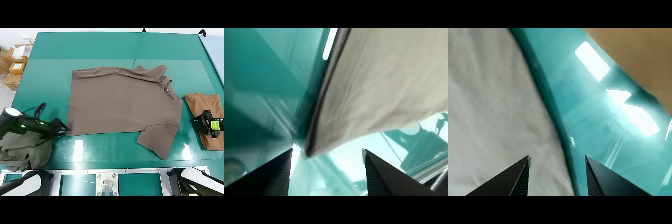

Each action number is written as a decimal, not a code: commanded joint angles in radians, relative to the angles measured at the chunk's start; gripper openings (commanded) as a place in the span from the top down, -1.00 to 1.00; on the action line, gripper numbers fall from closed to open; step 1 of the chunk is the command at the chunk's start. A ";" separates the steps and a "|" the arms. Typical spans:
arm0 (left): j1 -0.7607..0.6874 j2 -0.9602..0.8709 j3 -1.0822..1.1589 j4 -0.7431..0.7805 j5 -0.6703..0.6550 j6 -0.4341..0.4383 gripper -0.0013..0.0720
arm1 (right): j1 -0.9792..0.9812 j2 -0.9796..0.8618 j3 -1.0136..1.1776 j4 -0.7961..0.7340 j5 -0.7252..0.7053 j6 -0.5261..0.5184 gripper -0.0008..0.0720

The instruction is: Fold the shirts.

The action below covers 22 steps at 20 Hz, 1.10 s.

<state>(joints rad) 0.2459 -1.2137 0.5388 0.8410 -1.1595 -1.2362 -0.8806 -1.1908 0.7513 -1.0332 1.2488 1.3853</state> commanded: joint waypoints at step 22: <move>-0.042 0.008 0.012 -0.107 0.200 0.112 0.90 | 0.155 -0.135 -0.172 0.199 -0.108 -0.176 -0.09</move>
<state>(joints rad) 0.2012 -1.2060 0.5491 0.7300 -0.9676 -1.1271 -0.7322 -1.3083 0.5812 -0.8627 1.1652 1.2564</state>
